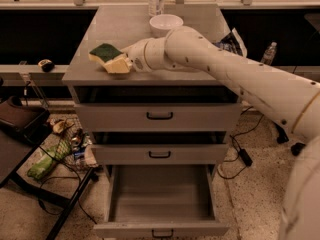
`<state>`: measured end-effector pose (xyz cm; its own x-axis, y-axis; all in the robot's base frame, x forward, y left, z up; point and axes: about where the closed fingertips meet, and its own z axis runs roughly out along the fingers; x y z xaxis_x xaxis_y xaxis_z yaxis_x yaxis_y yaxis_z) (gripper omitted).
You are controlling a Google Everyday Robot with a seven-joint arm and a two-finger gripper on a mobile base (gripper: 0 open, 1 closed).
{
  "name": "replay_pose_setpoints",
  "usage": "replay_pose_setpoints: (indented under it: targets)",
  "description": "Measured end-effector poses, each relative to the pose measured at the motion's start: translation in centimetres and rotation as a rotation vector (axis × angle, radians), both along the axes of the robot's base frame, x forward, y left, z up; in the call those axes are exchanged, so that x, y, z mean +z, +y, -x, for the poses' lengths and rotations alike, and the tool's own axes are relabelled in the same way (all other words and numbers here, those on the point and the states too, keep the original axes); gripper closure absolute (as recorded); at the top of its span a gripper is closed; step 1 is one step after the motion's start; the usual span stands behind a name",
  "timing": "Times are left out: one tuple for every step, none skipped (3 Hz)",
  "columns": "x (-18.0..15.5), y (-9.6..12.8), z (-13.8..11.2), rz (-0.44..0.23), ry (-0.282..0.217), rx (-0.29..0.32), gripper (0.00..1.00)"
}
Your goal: Place sponge into bottom drawer
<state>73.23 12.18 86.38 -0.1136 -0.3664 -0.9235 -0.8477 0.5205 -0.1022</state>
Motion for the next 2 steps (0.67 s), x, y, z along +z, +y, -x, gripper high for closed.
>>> replay_pose_setpoints:
  targets:
    - [0.7,-3.3,5.2,0.116,-0.020,0.025,1.00]
    - [0.3,-6.1,10.9,0.196,-0.007,0.043,1.00]
